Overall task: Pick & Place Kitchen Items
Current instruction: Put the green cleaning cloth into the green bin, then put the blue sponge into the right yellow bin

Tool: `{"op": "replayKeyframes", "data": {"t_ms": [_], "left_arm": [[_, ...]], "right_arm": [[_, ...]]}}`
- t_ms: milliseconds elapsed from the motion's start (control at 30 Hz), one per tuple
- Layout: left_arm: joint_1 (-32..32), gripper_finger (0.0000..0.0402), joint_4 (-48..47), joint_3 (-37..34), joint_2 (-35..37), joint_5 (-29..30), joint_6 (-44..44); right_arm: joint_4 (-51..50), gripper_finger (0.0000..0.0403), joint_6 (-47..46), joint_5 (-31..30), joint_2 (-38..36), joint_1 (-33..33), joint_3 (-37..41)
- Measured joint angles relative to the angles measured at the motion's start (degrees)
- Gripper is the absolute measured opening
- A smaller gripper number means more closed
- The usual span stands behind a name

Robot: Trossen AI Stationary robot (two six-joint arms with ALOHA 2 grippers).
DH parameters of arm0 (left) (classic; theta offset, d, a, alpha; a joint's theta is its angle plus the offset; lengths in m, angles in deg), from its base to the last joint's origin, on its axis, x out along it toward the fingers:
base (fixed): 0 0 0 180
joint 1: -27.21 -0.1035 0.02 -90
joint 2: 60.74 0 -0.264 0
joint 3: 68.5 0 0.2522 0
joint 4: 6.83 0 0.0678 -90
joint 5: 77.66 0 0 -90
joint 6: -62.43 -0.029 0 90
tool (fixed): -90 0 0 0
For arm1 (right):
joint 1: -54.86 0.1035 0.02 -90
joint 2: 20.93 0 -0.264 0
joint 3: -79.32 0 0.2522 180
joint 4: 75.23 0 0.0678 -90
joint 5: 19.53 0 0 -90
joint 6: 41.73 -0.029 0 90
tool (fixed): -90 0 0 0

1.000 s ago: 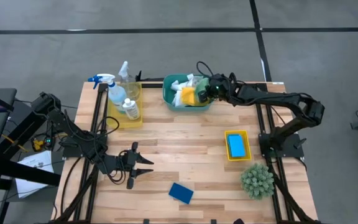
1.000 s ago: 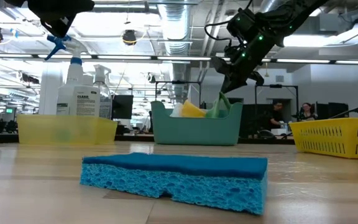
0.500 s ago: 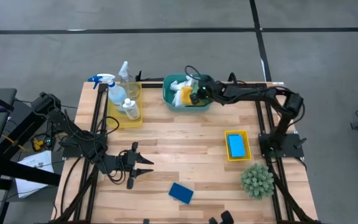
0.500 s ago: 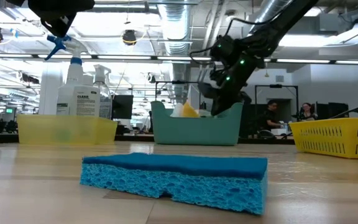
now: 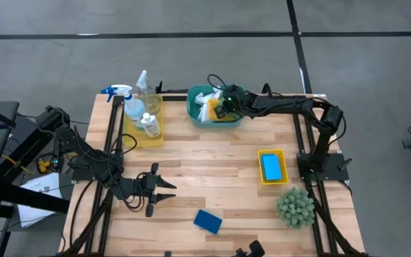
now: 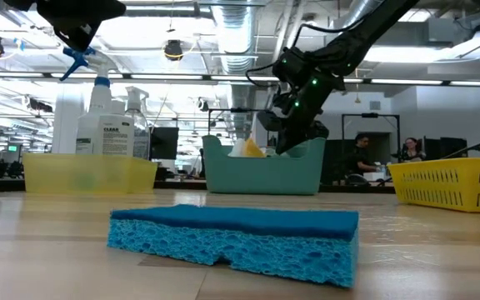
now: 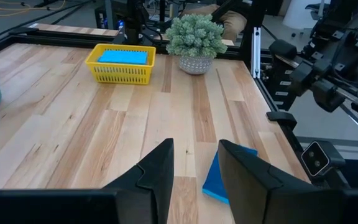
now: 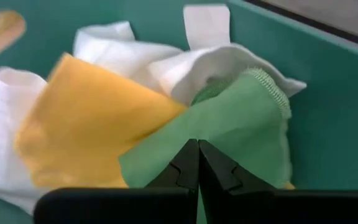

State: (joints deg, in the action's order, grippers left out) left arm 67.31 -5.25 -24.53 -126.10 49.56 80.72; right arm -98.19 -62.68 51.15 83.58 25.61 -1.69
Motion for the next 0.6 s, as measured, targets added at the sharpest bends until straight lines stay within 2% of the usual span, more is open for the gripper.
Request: {"op": "replayKeyframes", "data": {"t_ms": [167, 467, 600], "left_arm": [[0.01, 0.0122, 0.07, -0.01, 0.00, -0.01, 0.00], [0.00, 0.0122, 0.08, -0.01, -0.01, -0.01, 0.00], [0.00, 0.0122, 0.10, 0.00, -0.02, -0.01, 0.02]], "right_arm": [[-1.37, 0.0023, 0.75, 0.00, 0.02, -0.02, 0.02], [-1.39, 0.0158, 1.95, -0.19, -0.58, 0.92, 0.02], [-1.03, 0.0205, 2.10, -0.61, -2.10, 1.48, 0.07]]}}
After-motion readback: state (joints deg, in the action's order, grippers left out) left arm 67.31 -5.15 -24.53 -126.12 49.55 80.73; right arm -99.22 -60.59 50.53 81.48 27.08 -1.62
